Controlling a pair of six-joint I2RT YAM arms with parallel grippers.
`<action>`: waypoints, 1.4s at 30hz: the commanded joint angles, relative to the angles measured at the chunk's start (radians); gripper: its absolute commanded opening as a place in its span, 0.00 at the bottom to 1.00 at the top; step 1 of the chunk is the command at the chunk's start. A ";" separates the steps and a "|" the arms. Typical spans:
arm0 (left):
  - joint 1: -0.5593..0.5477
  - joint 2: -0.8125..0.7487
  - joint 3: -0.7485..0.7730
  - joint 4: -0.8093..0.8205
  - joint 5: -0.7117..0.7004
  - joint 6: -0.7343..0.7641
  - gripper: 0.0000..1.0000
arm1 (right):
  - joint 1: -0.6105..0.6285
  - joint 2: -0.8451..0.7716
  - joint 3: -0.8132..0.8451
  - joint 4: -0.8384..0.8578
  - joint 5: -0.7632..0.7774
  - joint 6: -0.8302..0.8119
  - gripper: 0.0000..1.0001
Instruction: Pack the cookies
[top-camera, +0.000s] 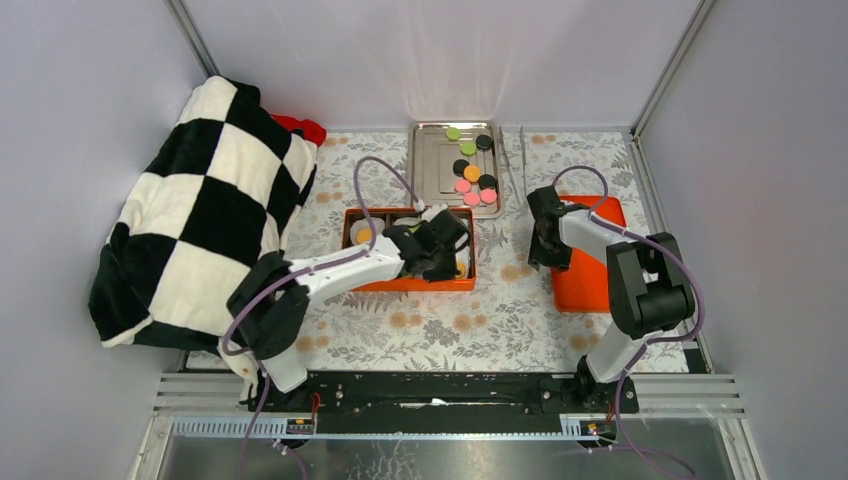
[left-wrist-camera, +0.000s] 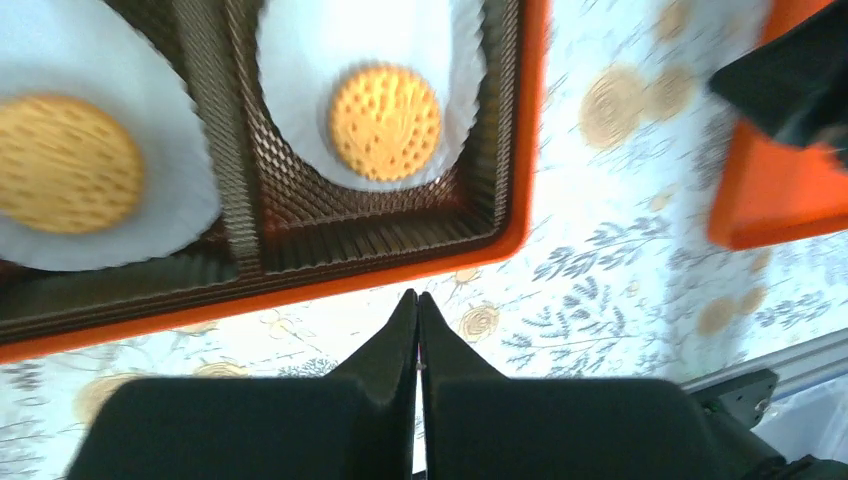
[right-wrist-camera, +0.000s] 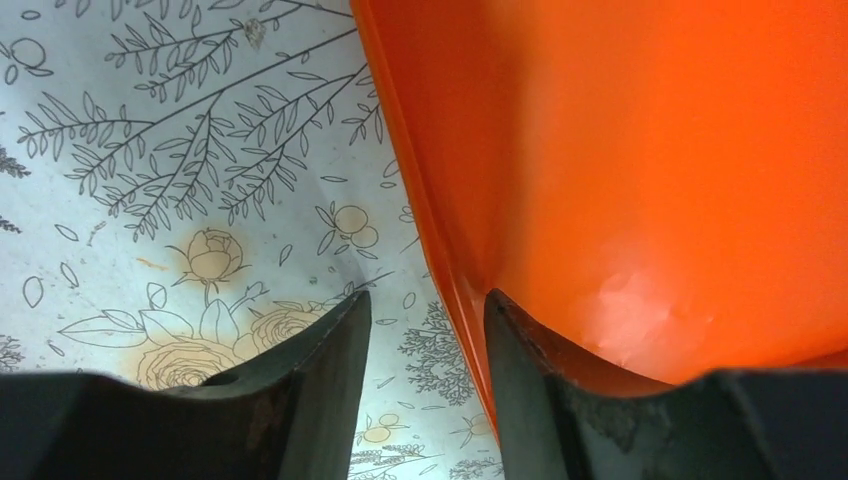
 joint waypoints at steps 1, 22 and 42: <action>0.040 -0.139 0.092 -0.076 -0.170 0.079 0.02 | -0.016 0.073 -0.013 0.032 -0.013 0.014 0.41; 0.427 0.026 0.189 0.345 0.480 0.224 0.45 | 0.154 -0.345 0.115 -0.107 -0.251 -0.176 0.00; 0.498 0.024 0.050 0.618 0.827 0.089 0.63 | 0.433 -0.257 0.391 -0.199 -0.412 -0.366 0.00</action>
